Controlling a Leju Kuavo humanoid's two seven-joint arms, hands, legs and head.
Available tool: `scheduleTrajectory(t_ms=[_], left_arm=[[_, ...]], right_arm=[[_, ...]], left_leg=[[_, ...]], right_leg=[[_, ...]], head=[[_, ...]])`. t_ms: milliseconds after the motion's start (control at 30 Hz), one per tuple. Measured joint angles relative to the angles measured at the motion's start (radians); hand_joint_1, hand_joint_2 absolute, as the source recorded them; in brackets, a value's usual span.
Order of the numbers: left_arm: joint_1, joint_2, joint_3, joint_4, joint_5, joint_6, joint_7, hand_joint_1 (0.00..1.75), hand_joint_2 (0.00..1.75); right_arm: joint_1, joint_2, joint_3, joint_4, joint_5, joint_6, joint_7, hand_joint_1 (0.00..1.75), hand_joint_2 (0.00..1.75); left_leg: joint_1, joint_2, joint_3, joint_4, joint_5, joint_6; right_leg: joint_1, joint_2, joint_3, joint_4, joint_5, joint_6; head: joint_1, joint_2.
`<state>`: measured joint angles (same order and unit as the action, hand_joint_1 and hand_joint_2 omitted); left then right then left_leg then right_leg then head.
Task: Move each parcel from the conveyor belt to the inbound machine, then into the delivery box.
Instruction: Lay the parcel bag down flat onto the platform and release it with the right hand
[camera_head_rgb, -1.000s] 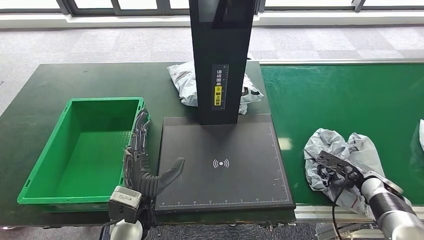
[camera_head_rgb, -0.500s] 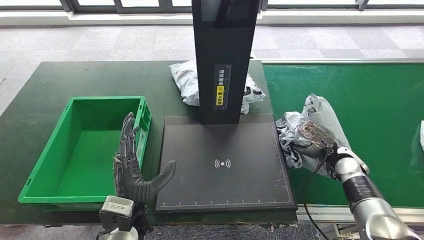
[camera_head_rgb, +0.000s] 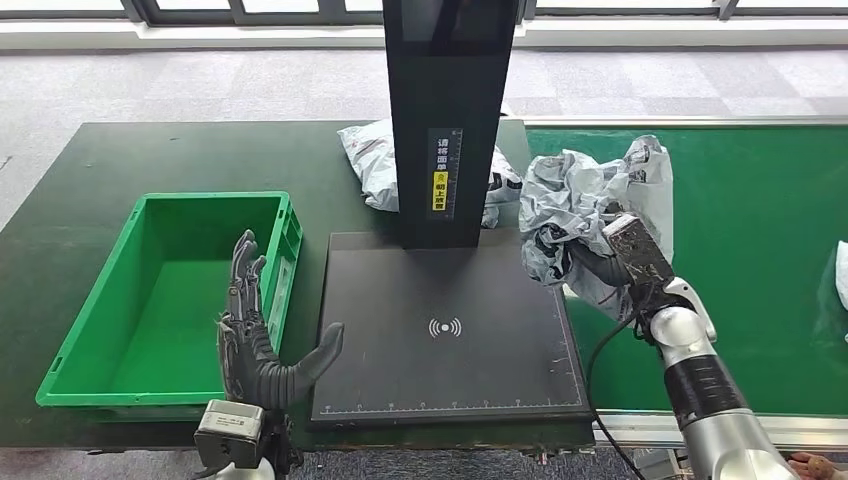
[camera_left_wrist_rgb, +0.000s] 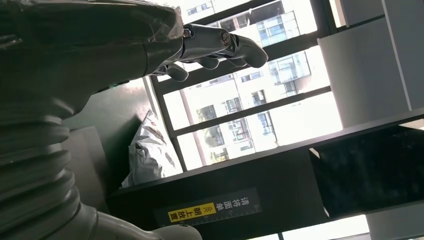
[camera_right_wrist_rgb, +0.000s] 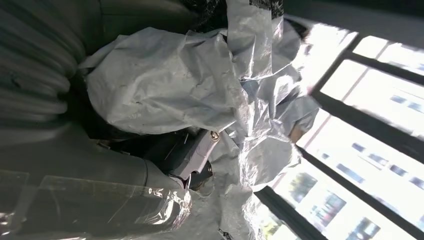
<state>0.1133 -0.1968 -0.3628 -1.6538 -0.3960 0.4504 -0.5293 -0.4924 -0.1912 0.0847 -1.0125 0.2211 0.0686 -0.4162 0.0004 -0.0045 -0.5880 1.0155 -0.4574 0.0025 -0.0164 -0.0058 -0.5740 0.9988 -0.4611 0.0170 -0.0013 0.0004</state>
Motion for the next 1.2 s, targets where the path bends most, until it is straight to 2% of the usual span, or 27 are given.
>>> scheduleTrajectory(t_ms=[133, 233, 400, 600, 867, 1000, 1200], left_arm=[[-0.006, -0.008, 0.000, 0.007, -0.002, -0.002, -0.005, 0.00, 1.75], [-0.012, -0.013, 0.000, 0.016, -0.005, -0.004, -0.006, 0.00, 1.75], [-0.020, -0.021, 0.000, 0.032, -0.012, -0.006, -0.006, 0.00, 1.75], [-0.029, -0.028, 0.000, 0.044, -0.015, -0.014, -0.004, 0.00, 1.75], [-0.045, -0.033, 0.000, 0.050, -0.021, -0.022, 0.005, 0.00, 1.75], [-0.057, -0.034, 0.000, 0.051, -0.023, -0.023, 0.013, 0.00, 1.75], [-0.065, -0.034, 0.000, 0.054, -0.023, -0.014, 0.018, 0.00, 1.75]], right_arm=[[0.081, 0.019, 0.047, -0.210, 0.003, -0.042, 0.006, 1.75, 1.75], [0.121, 0.029, 0.086, -0.311, 0.027, -0.061, 0.012, 1.75, 1.75], [0.164, 0.040, 0.159, -0.409, 0.073, -0.068, 0.019, 1.75, 1.75], [0.176, 0.050, 0.241, -0.450, 0.108, -0.064, 0.043, 1.75, 1.75], [0.113, 0.065, 0.415, -0.387, 0.156, -0.051, 0.152, 1.75, 1.75], [0.032, 0.082, 0.488, -0.258, 0.130, -0.021, 0.193, 1.75, 1.75], [-0.086, 0.127, 0.567, -0.046, 0.119, 0.010, 0.200, 1.75, 1.75]], left_leg=[[0.000, -0.001, -0.001, 0.000, 0.000, 0.000], [0.000, 0.000, -0.001, 0.000, 0.000, 0.000], [0.000, 0.001, -0.001, 0.000, 0.000, 0.000], [0.000, 0.000, -0.001, 0.000, 0.000, 0.000], [0.000, 0.000, -0.001, 0.000, 0.000, 0.000], [0.000, 0.000, -0.001, 0.000, 0.001, -0.001], [0.000, 0.000, -0.001, 0.000, 0.002, -0.001]], right_leg=[[0.000, -0.001, 0.000, 0.000, -0.001, -0.001], [0.000, -0.001, -0.001, 0.000, -0.001, -0.001], [0.000, 0.000, -0.001, 0.000, -0.001, -0.001], [0.000, -0.001, 0.000, 0.000, -0.001, -0.001], [0.000, 0.000, -0.001, 0.000, -0.001, -0.001], [0.000, 0.000, 0.000, 0.000, 0.000, -0.001], [0.000, -0.001, 0.000, 0.000, 0.000, 0.000]], head=[[0.000, 0.000], [0.000, 0.000], [0.000, 0.000], [0.000, 0.000], [0.000, 0.000], [0.000, 0.000], [0.000, 0.000]])
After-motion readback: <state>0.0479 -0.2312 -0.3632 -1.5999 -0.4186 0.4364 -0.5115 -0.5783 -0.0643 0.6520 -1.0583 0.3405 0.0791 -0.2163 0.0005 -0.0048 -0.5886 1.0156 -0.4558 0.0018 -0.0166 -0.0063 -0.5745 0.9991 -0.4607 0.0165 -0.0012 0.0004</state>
